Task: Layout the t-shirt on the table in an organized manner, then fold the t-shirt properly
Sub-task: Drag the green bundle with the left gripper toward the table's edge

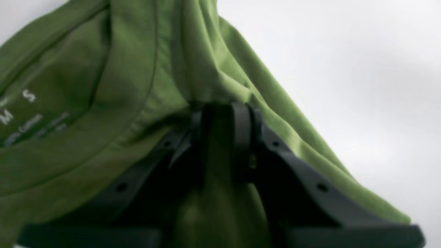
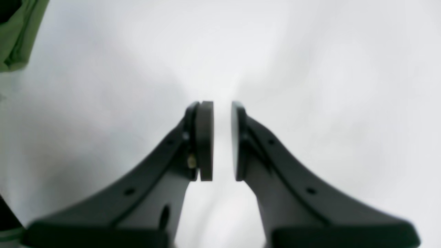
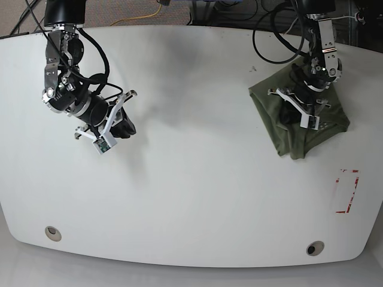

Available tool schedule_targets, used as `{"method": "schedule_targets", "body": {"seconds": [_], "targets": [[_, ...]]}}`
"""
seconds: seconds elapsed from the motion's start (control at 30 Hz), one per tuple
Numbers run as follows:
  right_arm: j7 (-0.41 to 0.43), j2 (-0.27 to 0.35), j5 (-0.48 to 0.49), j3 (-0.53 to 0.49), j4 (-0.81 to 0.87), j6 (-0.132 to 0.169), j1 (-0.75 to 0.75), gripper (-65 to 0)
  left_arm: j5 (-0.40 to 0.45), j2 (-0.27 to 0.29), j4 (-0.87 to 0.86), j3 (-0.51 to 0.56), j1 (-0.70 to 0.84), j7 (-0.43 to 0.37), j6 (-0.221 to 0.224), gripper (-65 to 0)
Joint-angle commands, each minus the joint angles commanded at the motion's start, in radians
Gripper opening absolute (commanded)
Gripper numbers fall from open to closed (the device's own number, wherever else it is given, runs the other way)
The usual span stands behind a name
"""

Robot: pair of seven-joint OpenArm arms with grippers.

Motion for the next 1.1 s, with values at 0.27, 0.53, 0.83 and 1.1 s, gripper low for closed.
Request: {"method": "schedule_targets", "body": {"seconds": [0.27,0.53,0.83,1.1], "targets": [[0.000,-0.002,0.000,-0.002,0.000,0.000,0.003,-56.4,-0.115,0.034,0.094,0.023,-0.002,0.144,0.000,-55.0],[0.000,0.000,0.000,0.003,0.000,0.000,0.000,-56.4,-0.163,0.037,0.087,0.057,0.044,0.163,0.000,-55.1],[0.000,0.000,0.000,0.005,0.014,0.000,-0.015,-56.6,-0.164,-0.020,0.020,-0.057,0.129,0.163,0.000,-55.3],[0.000,-0.002,0.000,0.005,0.020,0.002,-0.020,-56.4,-0.166,-0.104,-0.028,-0.221,0.196,0.163,-0.003,-55.3]]}}
